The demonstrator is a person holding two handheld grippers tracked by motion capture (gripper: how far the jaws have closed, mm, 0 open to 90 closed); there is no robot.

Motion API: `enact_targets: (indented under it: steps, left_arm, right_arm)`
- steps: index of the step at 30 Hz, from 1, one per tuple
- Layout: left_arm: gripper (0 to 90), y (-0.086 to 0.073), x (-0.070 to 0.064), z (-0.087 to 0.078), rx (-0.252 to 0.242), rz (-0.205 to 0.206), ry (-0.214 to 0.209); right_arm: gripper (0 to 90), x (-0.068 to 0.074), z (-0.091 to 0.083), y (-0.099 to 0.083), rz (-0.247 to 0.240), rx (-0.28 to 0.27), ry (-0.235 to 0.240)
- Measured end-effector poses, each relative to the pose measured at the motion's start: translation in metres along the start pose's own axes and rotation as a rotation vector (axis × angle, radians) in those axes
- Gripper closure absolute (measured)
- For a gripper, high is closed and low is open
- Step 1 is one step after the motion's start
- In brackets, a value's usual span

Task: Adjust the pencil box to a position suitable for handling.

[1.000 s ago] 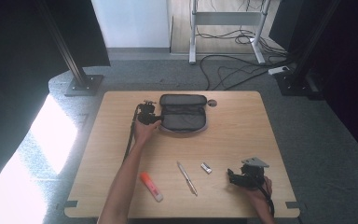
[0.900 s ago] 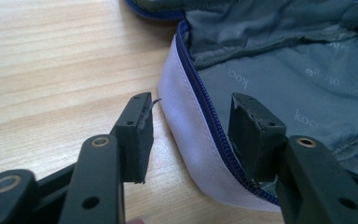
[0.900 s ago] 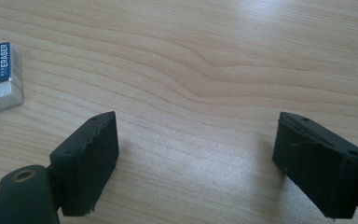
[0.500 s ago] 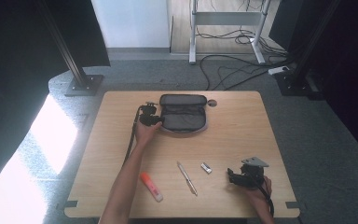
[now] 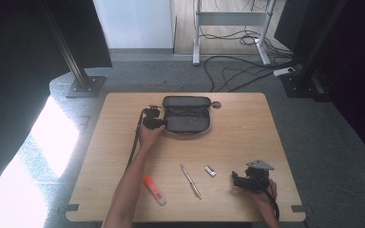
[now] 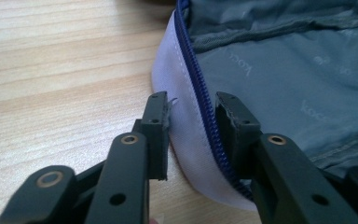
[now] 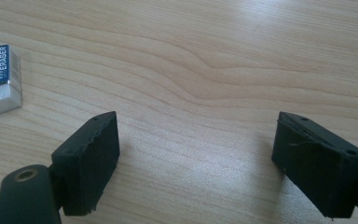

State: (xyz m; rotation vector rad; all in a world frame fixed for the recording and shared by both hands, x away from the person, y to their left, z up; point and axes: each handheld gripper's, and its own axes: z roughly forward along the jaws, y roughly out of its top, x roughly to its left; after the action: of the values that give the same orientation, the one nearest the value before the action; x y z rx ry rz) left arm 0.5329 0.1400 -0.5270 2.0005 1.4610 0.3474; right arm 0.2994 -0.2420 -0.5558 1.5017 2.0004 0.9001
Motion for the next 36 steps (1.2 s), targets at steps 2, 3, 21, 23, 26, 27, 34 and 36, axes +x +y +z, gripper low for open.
enact_targets:
  steps: [2, 3, 21, 23, 26, 27, 34, 36]
  left_arm:
    - [68.1, -0.001, 0.001, 0.001, 0.001, -0.008, -0.005]
    - [68.6, -0.001, 0.002, 0.001, 0.002, -0.012, -0.007]
    - [78.6, -0.004, 0.004, -0.001, -0.015, -0.019, -0.008]
    - [79.1, -0.003, 0.005, -0.001, -0.013, -0.026, -0.015]
    - [79.7, -0.004, 0.006, -0.002, -0.014, -0.033, -0.022]
    - [79.7, -0.004, 0.006, -0.002, -0.014, -0.033, -0.022]
    - [79.9, -0.004, 0.006, -0.002, -0.014, -0.037, -0.025]
    - [79.8, -0.004, 0.006, -0.002, -0.014, -0.039, -0.029]
  right_arm:
    - [14.6, 0.000, 0.000, 0.001, -0.005, 0.001, 0.007]
    - [16.2, -0.001, 0.001, 0.001, -0.010, -0.001, 0.010]
    - [32.7, 0.010, 0.027, 0.080, -0.042, -0.087, 0.101]
    - [33.4, 0.011, 0.034, 0.086, -0.028, -0.084, 0.113]
    - [35.3, 0.012, 0.044, 0.098, -0.016, -0.089, 0.131]
    - [35.3, 0.012, 0.044, 0.098, -0.016, -0.089, 0.131]
    - [41.4, 0.009, 0.064, 0.116, 0.015, -0.075, 0.145]
    - [41.4, 0.008, 0.069, 0.121, 0.026, -0.064, 0.150]
